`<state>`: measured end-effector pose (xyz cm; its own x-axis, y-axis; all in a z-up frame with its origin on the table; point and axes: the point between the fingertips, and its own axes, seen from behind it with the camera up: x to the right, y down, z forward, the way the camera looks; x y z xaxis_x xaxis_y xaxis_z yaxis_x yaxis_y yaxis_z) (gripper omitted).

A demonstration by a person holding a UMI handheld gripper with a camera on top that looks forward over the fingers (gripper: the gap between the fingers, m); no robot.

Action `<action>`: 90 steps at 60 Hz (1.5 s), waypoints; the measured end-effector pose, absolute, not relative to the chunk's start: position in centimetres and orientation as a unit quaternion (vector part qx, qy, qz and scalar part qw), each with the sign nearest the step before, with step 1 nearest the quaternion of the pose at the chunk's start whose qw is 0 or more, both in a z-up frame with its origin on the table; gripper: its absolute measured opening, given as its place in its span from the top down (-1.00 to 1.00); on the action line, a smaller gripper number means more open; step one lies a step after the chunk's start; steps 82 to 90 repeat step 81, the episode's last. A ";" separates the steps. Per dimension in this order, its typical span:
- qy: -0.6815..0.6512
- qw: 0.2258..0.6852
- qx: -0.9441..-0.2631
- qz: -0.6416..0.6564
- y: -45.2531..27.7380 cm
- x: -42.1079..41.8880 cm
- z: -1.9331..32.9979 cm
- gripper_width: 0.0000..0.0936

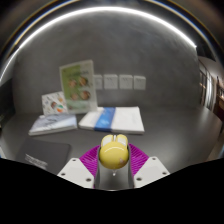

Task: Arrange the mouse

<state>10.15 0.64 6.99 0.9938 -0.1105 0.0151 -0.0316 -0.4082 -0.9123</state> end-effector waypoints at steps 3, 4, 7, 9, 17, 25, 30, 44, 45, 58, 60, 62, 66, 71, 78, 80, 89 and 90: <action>0.034 0.564 -0.824 -0.027 0.1 6.0 10.4 0.17; 0.031 0.571 -0.820 -0.023 0.0 4.4 11.4 0.17; 0.018 0.591 -0.806 -0.009 -0.5 -1.0 14.1 0.17; 0.010 0.601 -0.799 0.001 -0.7 -4.7 15.2 0.17; -0.026 0.592 -0.804 0.039 -1.4 -17.8 14.6 0.18; -0.034 0.532 -0.845 0.039 -2.1 -23.6 6.8 0.17; -0.024 0.503 -0.864 0.030 -2.4 -23.7 3.4 0.17; 0.001 0.474 -0.880 0.019 -2.9 -22.4 -0.9 -0.01; 0.001 0.473 -0.881 0.020 -3.0 -22.4 -0.9 -0.03; 0.000 0.457 -0.889 0.042 -5.3 -22.8 -0.2 -0.84; -0.005 0.458 -0.888 0.049 -6.2 -22.9 0.3 -0.83; -0.008 0.459 -0.887 0.054 -7.1 -22.9 0.8 -0.82; -0.008 0.458 -0.887 0.061 -9.1 -22.1 1.4 -0.82; -0.009 0.458 -0.887 0.068 -11.7 -20.6 2.0 -0.81; -0.007 0.468 -0.880 0.077 -14.5 -17.5 2.8 -0.81; -0.008 0.472 -0.878 0.077 -15.2 -16.3 2.9 -0.81; -0.008 0.474 -0.877 0.076 -15.3 -15.7 3.0 -0.82; -0.008 0.474 -0.877 0.076 -15.3 -15.7 3.0 -0.82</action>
